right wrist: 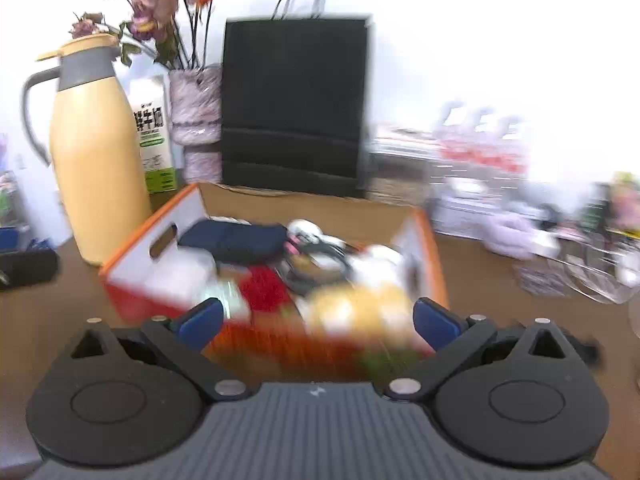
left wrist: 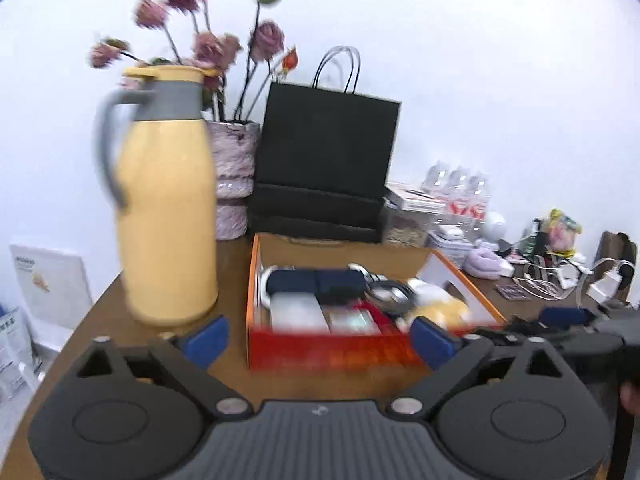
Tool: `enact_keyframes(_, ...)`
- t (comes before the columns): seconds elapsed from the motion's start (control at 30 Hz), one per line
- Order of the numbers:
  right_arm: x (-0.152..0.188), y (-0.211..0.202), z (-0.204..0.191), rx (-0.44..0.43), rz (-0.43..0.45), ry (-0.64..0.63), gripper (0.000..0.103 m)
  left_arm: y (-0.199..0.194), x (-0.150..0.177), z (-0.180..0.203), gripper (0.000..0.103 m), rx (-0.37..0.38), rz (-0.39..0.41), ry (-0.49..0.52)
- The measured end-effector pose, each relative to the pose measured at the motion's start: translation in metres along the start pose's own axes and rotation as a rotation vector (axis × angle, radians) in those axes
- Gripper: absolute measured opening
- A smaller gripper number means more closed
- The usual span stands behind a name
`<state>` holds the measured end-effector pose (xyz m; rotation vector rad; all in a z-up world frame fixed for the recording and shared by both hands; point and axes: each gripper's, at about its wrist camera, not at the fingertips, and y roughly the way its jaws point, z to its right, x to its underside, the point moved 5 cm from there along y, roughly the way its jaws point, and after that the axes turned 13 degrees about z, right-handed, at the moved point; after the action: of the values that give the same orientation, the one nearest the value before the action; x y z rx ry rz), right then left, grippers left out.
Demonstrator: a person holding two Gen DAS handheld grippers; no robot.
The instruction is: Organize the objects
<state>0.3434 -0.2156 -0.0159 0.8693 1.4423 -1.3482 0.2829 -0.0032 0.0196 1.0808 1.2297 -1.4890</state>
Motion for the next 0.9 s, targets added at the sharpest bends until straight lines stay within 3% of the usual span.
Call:
enact_keyframes(0.07, 0.025, -0.051, -0.003, -0.016, 0.01, 0.012, 0.103, -0.046, 0.023, 0.006, 0.103, -0.008, 0.008, 0.01)
enact_keyframes(0.23, 0.081, -0.149, -0.011, -0.061, -0.039, 0.076, 0.103, -0.129, 0.081, 0.017, 0.103, -0.039, -0.13, -0.002)
enact_keyframes(0.37, 0.109, -0.202, -0.036, -0.141, -0.096, 0.144, 0.103, -0.174, 0.099, 0.026, 0.103, -0.056, -0.127, 0.029)
enact_keyframes(0.5, 0.112, -0.222, -0.05, -0.098, -0.102, 0.082, 0.103, -0.192, 0.097, 0.041, 0.103, -0.046, -0.12, 0.104)
enact_keyframes(0.67, 0.105, -0.239, -0.052, -0.087, -0.076, 0.104, 0.103, -0.206, 0.093, 0.044, 0.103, 0.0, -0.125, 0.011)
enact_keyframes(0.9, 0.11, -0.234, -0.059, -0.103, -0.107, 0.109, 0.103, -0.216, 0.092, 0.035, 0.103, -0.052, -0.118, 0.054)
